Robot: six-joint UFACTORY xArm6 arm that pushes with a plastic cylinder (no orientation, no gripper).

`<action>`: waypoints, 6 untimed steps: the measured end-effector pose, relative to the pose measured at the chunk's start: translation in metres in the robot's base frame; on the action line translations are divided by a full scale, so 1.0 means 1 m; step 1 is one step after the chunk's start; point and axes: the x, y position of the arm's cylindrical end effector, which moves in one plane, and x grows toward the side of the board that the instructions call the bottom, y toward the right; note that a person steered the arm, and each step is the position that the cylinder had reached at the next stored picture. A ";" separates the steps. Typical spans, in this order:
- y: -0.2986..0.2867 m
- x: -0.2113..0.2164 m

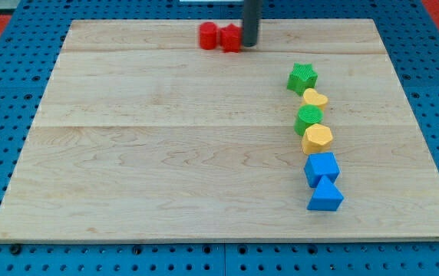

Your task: Move the yellow heart to the center

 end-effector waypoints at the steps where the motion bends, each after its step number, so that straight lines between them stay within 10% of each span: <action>1: 0.015 0.014; 3: 0.209 0.104; 6: 0.099 0.155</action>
